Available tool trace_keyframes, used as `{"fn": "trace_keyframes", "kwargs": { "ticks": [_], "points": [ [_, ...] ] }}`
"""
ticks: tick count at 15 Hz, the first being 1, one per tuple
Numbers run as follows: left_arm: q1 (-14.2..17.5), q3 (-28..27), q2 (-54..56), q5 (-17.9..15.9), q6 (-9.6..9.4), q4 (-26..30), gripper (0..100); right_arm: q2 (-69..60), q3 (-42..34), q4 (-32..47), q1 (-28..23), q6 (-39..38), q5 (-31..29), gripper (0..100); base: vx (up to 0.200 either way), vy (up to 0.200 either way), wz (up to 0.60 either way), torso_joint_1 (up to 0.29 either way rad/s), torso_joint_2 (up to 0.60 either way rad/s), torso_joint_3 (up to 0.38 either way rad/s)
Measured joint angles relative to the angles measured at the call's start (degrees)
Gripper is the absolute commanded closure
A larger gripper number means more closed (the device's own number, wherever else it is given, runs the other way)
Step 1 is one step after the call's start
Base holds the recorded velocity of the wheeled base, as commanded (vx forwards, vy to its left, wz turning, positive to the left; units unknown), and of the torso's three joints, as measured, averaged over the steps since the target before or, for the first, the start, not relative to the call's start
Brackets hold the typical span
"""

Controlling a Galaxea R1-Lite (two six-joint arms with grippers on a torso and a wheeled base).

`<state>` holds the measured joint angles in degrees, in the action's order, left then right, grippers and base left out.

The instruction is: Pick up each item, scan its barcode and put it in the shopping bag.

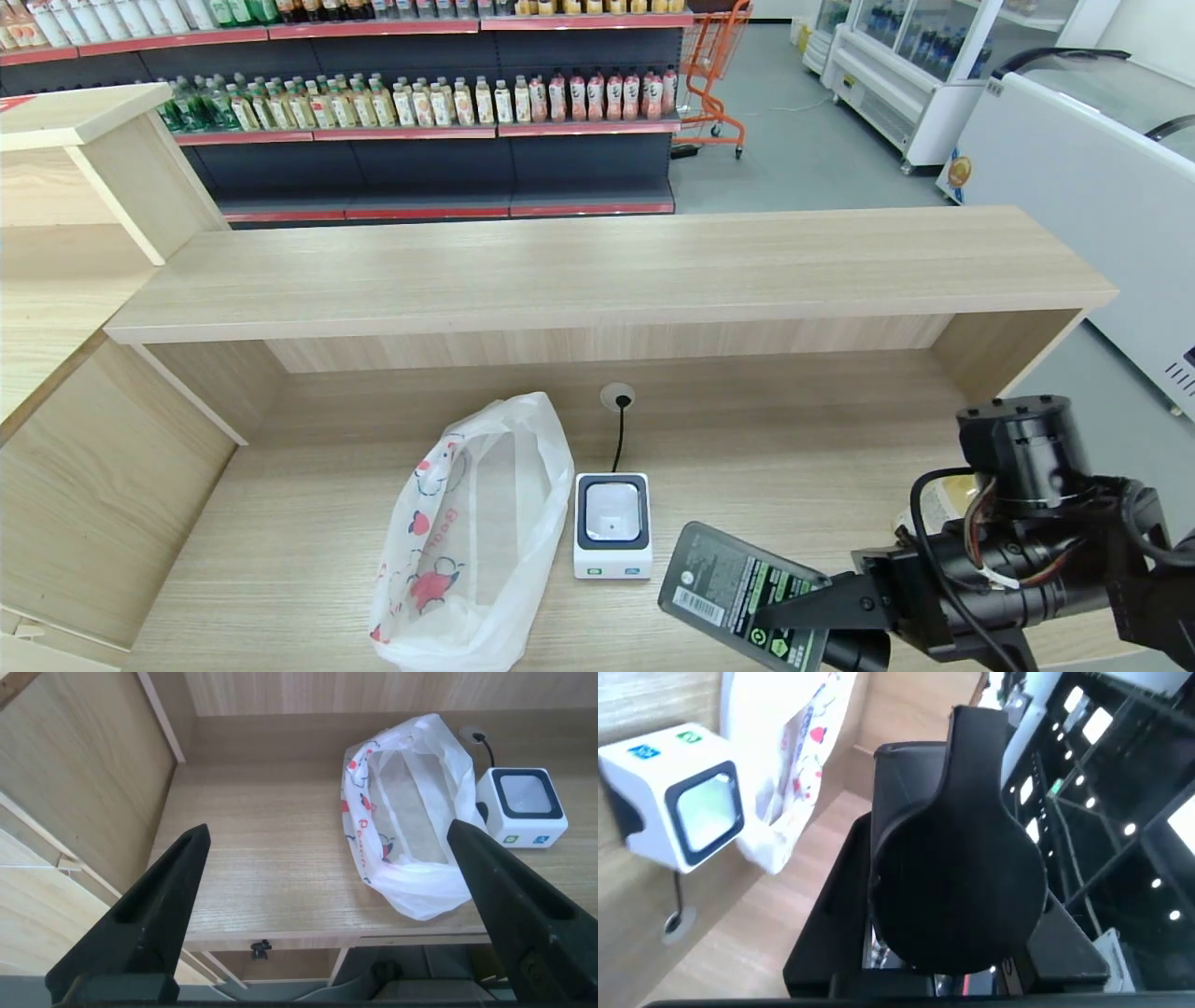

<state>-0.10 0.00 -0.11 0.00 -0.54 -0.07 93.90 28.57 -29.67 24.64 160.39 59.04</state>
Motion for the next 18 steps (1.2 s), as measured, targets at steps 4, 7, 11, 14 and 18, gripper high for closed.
{"fn": "trace_keyframes", "kwargs": {
  "ticks": [4,7,11,14,18],
  "points": [
    [0.00,0.00,0.00,0.00,0.00,0.00,0,0.59,1.52,0.33,4.38,0.04,-0.15,100,0.000,0.000,0.00,0.000,0.00,0.000],
    [0.00,0.00,0.00,0.00,0.00,0.00,0,0.91,1.71,0.37,4.60,0.02,-0.17,100,0.000,0.000,0.00,0.000,0.00,0.000],
    [0.00,0.00,0.00,0.00,0.00,0.00,0,0.74,1.35,0.34,3.83,0.02,-0.09,100,0.000,0.000,0.00,0.000,0.00,0.000],
    [0.00,0.00,0.00,0.00,0.00,0.00,0,0.50,1.16,0.33,3.36,0.02,0.00,100,0.000,0.000,0.00,0.000,0.00,0.000],
    [0.00,0.00,0.00,0.00,0.00,0.00,0,0.69,1.22,0.33,3.30,0.02,0.05,100,0.000,0.000,0.00,0.000,0.00,0.000]
  ]
}}
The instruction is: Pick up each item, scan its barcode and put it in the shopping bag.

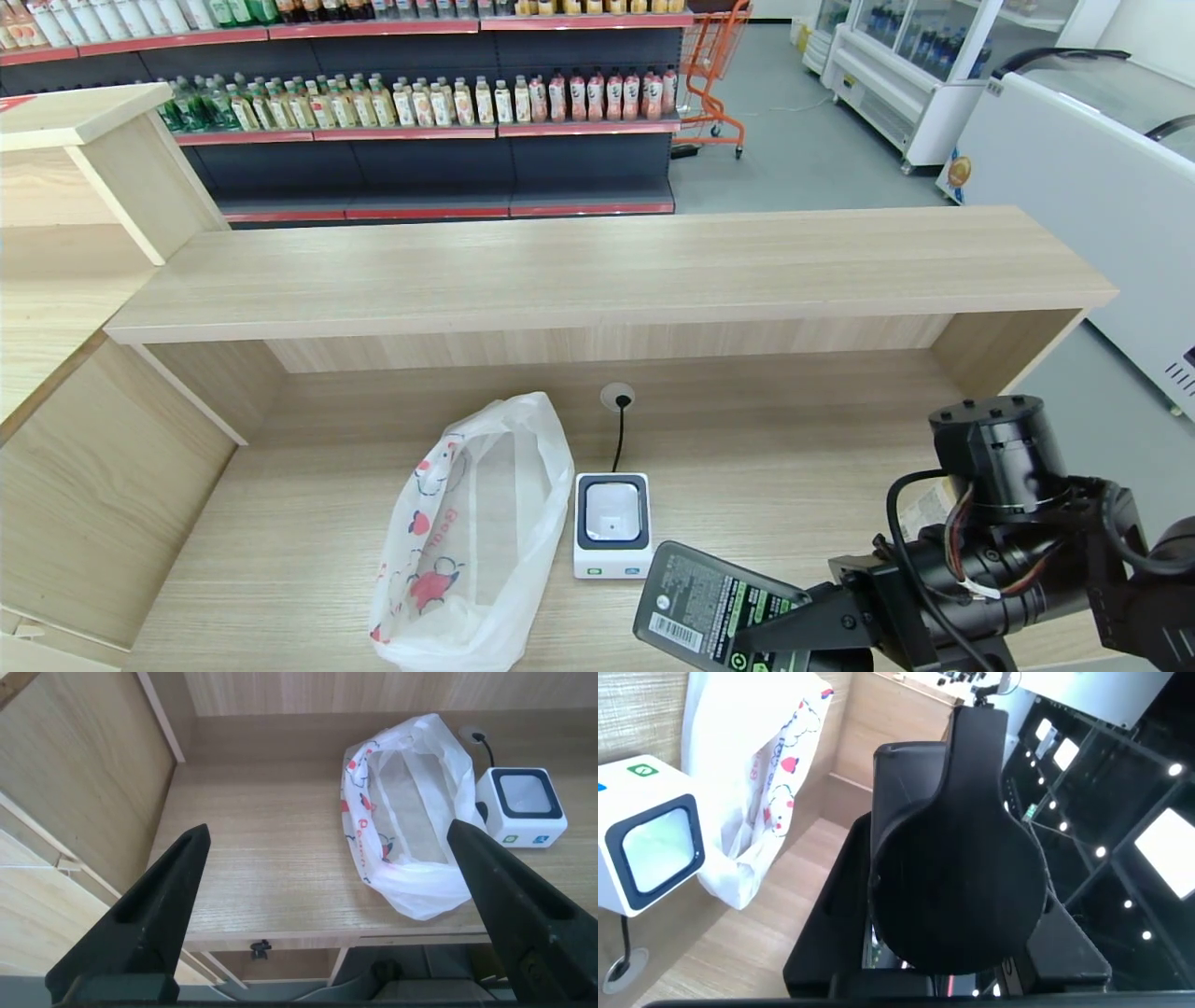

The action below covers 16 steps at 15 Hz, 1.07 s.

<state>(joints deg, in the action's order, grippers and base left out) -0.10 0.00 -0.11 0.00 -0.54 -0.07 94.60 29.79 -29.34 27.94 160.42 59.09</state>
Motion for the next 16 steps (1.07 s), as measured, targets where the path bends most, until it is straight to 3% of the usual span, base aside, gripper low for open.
{"fn": "trace_keyframes", "kwargs": {
  "ticks": [4,5,8,9,12,16],
  "points": [
    [0.00,0.00,0.00,0.00,0.00,0.00,0,0.00,-0.50,0.37,-0.22,-3.35,0.09,100,0.000,0.000,0.00,0.000,0.00,0.000],
    [0.00,0.00,0.00,0.00,0.00,0.00,0,-0.24,-0.37,0.30,-0.29,-8.23,0.04,100,0.000,0.000,0.00,0.000,0.00,0.000],
    [0.00,0.00,0.00,0.00,0.00,0.00,0,-4.17,0.85,-1.67,-3.91,-33.06,-0.33,100,0.000,0.000,0.00,0.000,0.00,0.000],
    [0.00,0.00,0.00,0.00,0.00,0.00,0,-6.56,0.68,-1.56,-6.72,-44.39,-0.66,100,0.000,0.000,0.00,0.000,0.00,0.000],
    [0.00,0.00,0.00,0.00,0.00,0.00,0,-13.98,0.94,-0.73,-15.52,-93.93,-3.06,100,0.000,0.000,0.00,0.000,0.00,0.000],
    [0.00,0.00,0.00,0.00,0.00,0.00,0,-19.80,-0.56,-0.11,-23.10,-153.82,-13.39,100,0.000,0.000,0.00,0.000,0.00,0.000]
  ]
}}
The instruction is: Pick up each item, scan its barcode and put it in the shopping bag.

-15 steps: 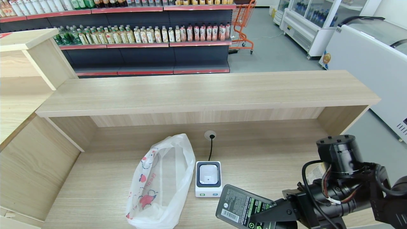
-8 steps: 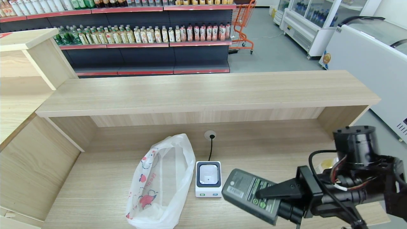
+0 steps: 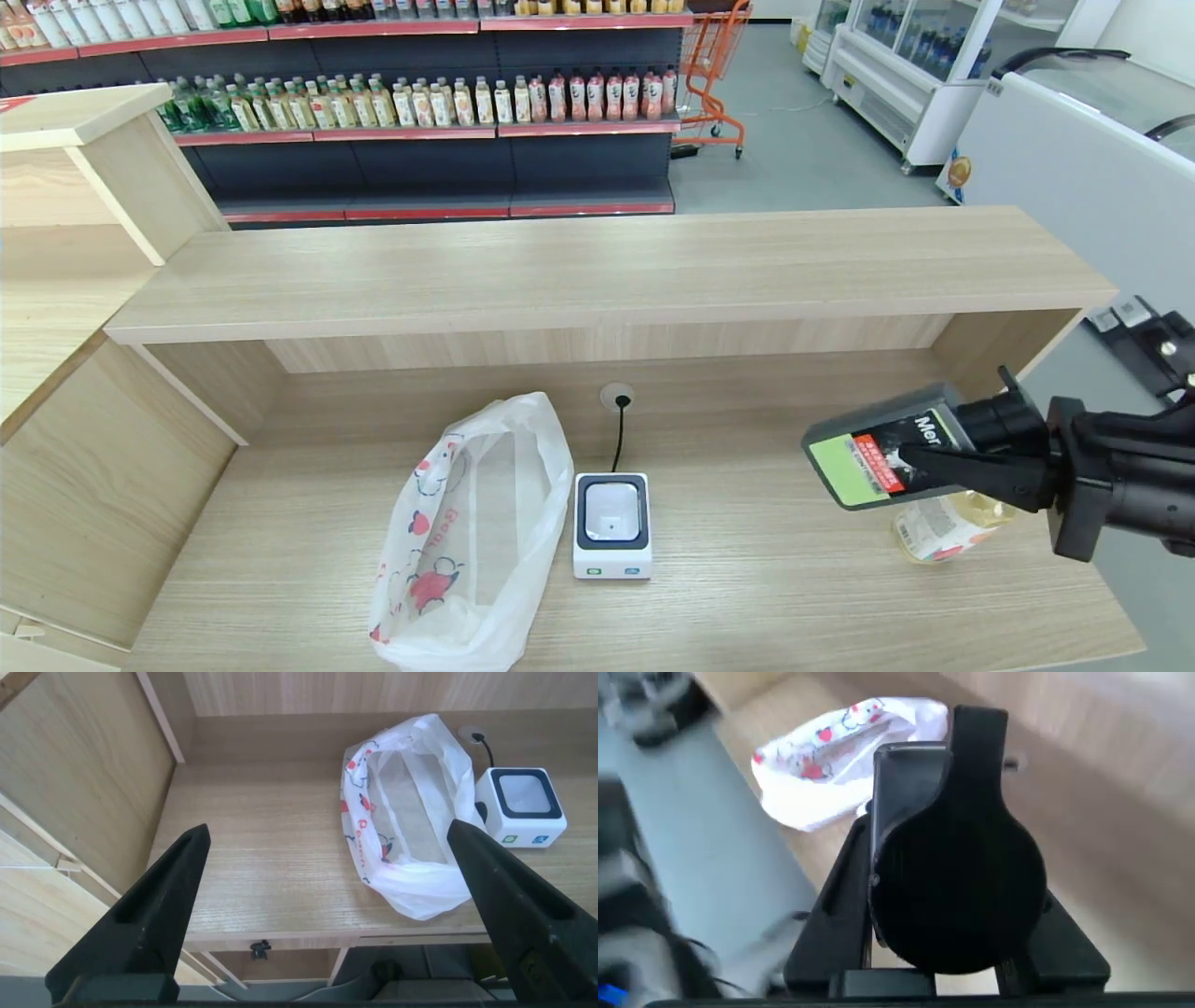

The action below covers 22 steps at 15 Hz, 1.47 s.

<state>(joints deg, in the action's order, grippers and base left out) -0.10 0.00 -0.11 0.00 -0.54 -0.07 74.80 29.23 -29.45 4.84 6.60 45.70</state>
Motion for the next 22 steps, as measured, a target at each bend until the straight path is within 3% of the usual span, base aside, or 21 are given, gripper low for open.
{"fn": "trace_keyframes", "kwargs": {
  "ticks": [2,3,10,14,19,22],
  "points": [
    [0.00,0.00,0.00,0.00,0.00,0.00,0,-0.16,-2.89,0.45,-0.60,-15.84,-4.97,100,0.000,0.000,0.00,0.000,0.00,0.000],
    [0.00,0.00,0.00,0.00,0.00,0.00,0,0.33,-4.27,0.77,-0.63,-17.83,-6.29,100,0.000,0.000,0.00,0.000,0.00,0.000],
    [0.00,0.00,0.00,0.00,-0.06,0.00,0,3.12,-5.58,2.22,-0.33,-20.66,-6.53,100,0.000,0.000,0.00,0.000,0.00,0.000],
    [0.00,0.00,0.00,0.00,-0.01,0.00,0,3.28,-5.47,2.88,0.17,-20.66,-6.56,100,-0.200,0.000,0.00,0.006,0.01,0.004],
    [0.00,0.00,0.00,0.00,0.13,0.00,0,3.30,-5.10,2.99,0.34,-20.66,-6.51,100,0.000,0.000,0.00,0.000,0.00,0.000],
    [0.00,0.00,0.00,0.00,0.76,-0.02,0,3.34,-4.82,3.43,0.39,-20.65,-6.53,100,0.000,0.200,0.00,0.007,0.00,0.004]
  ]
}}
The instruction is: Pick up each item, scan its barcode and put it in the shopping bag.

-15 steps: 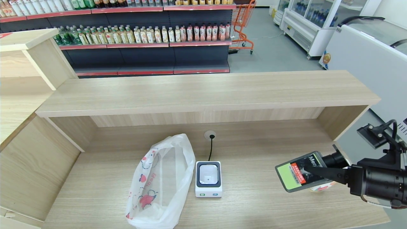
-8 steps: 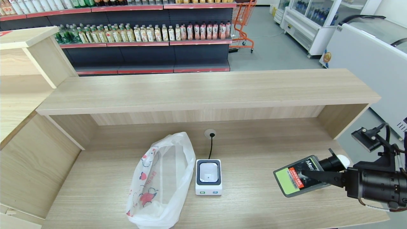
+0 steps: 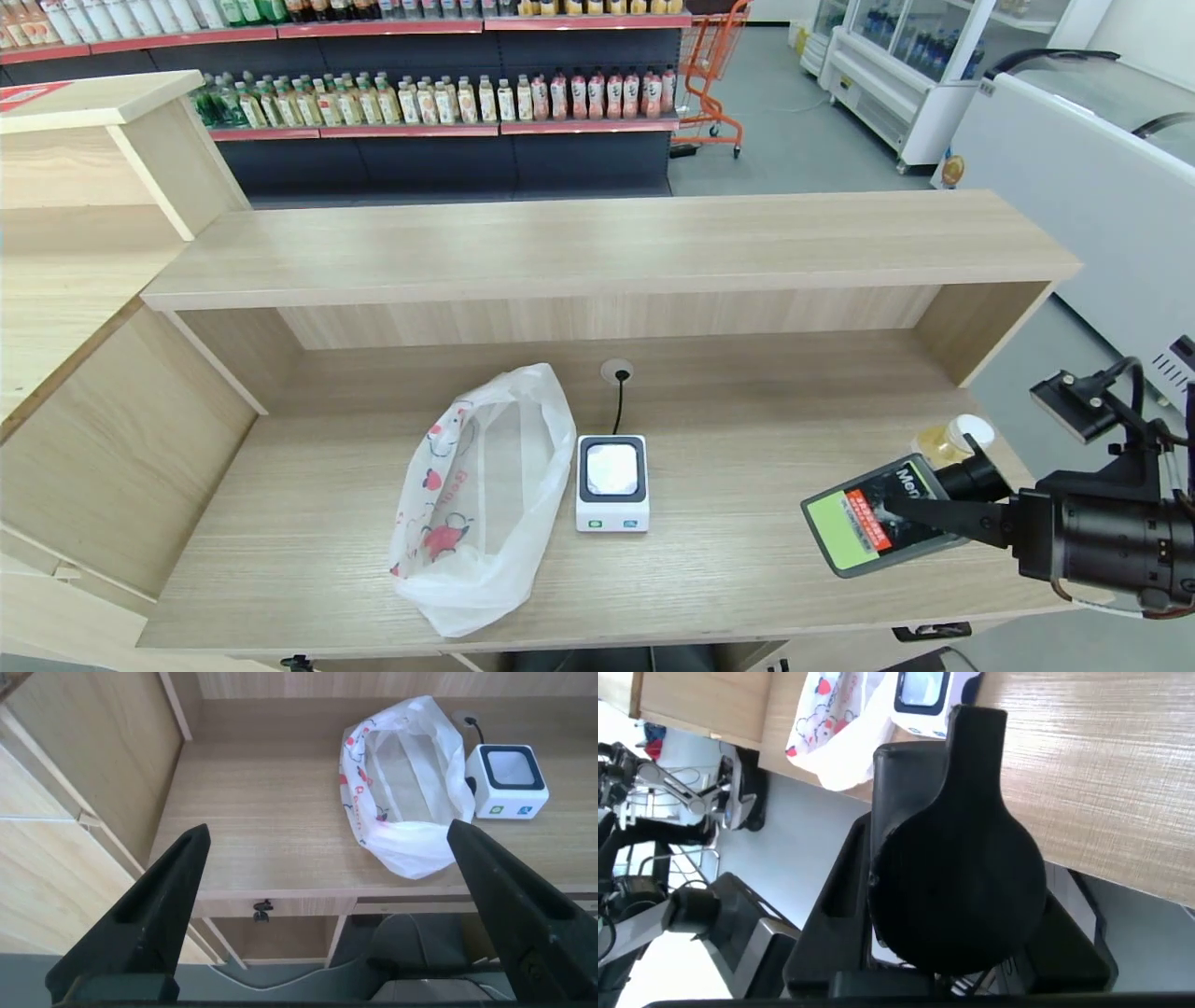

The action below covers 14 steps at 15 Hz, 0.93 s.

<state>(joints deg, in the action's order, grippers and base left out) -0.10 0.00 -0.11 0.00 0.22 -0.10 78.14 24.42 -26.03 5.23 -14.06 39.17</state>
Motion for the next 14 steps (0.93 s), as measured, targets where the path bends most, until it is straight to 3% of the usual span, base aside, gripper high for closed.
{"fn": "trace_keyframes", "kwargs": {
  "ticks": [3,9,14],
  "points": [
    [-0.01,0.00,0.00,0.02,0.13,0.05,0,-0.04,0.11,-0.02,0.06,-0.01,-0.06,100,0.000,0.200,0.00,0.017,0.01,-0.001],
    [0.05,0.00,0.00,0.00,-0.09,0.02,0,1.49,1.95,-0.11,1.82,0.00,-2.74,100,0.000,0.000,0.00,0.000,0.00,0.000],
    [0.00,0.00,0.00,0.00,-0.06,0.02,0,11.22,9.46,-0.51,8.11,0.27,-8.50,100,0.000,0.000,0.00,0.000,0.00,0.000]
  ]
}}
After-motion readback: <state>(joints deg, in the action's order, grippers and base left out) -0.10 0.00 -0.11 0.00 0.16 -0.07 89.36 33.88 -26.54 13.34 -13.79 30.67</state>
